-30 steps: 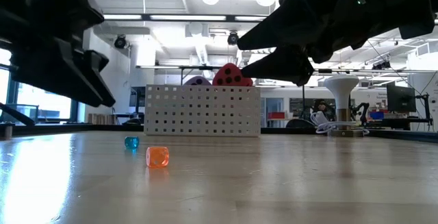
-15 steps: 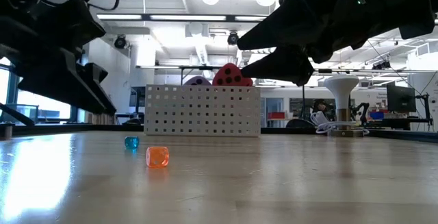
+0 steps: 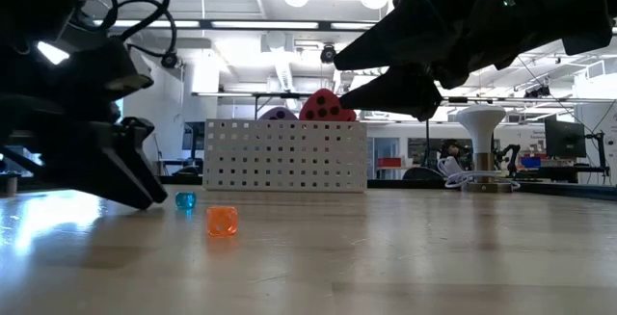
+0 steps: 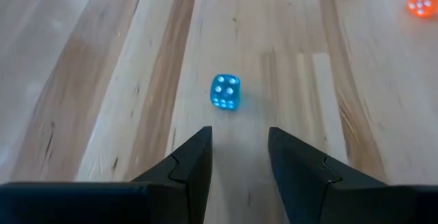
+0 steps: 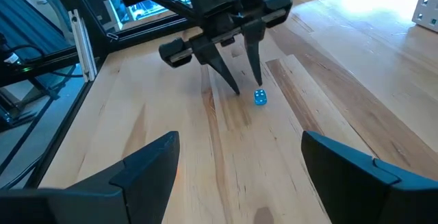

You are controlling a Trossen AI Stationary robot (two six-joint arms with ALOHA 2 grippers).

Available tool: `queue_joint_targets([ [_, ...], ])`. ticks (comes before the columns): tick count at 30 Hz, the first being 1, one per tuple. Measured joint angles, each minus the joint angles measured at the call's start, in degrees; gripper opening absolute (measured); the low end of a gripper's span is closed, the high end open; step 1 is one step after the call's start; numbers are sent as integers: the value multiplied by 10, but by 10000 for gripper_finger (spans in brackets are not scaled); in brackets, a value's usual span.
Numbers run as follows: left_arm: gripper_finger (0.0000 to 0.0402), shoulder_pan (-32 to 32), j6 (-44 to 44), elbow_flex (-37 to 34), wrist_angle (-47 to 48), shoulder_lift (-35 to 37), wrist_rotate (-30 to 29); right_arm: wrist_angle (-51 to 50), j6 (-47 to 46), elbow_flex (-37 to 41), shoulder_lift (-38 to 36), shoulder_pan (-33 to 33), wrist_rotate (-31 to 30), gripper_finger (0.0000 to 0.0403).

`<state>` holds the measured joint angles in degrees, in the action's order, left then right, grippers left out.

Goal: Pick & Place Dice
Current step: Put the small blue dice into the white basket

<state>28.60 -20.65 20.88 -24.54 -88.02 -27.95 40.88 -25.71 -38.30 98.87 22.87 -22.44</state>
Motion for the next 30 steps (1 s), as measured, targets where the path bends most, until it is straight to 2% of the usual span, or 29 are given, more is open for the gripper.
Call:
queue_joint_targets([
  [10,137,-37,2,0,-110,-77,31,0,0,0,0,0,0,300],
  [16,136,-45,-2,1,-132,-125,31,0,0,0,0,0,0,300],
  [30,124,-40,-6,1,-120,-133,34,-3,0,0,0,0,0,300],
])
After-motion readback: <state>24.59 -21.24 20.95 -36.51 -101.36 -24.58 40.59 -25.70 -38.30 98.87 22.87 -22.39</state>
